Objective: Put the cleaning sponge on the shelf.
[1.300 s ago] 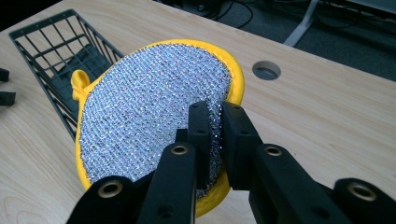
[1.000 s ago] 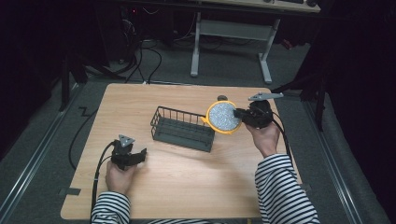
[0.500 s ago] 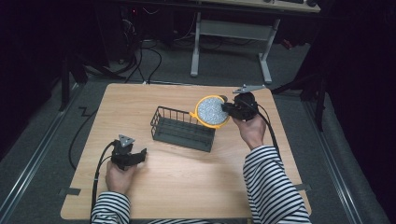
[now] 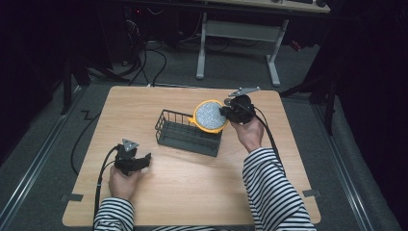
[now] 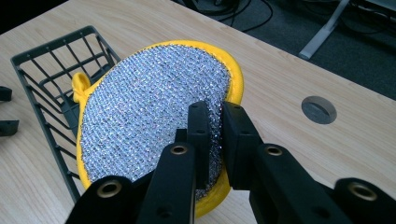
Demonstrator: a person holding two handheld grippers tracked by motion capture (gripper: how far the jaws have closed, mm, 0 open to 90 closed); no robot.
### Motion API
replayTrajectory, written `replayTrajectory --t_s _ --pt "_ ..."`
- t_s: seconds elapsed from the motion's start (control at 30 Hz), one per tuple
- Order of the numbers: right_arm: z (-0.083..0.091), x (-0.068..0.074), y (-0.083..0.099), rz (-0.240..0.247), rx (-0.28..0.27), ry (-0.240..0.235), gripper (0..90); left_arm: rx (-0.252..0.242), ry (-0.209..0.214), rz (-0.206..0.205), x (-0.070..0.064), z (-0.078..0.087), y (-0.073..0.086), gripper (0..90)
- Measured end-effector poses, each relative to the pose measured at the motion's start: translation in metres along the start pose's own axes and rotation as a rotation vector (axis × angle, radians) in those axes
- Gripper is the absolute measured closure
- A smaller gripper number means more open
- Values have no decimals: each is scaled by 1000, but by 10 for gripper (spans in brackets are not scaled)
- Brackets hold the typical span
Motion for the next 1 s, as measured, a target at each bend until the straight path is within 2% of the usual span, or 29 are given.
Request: replayTrajectory --t_s 0.47,0.77,1.0 --pt "-15 8 7 40 11 1 821 0 1 2 0 0 0 300" --pt "-15 14 13 65 7 -23 815 0 1 2 0 0 0 301" --pt "-14 16 17 84 6 -23 815 0 1 1 0 0 0 301"
Point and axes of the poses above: each handheld gripper's, and its own axes: z roughly backward along the jaws, y roughly out of its underside, x roughly to its left, the point moved 9 cm from there along -z, roughly forward along the jaws, and after that the axes turned 5 degrees about -y, right-handed, at the moved point
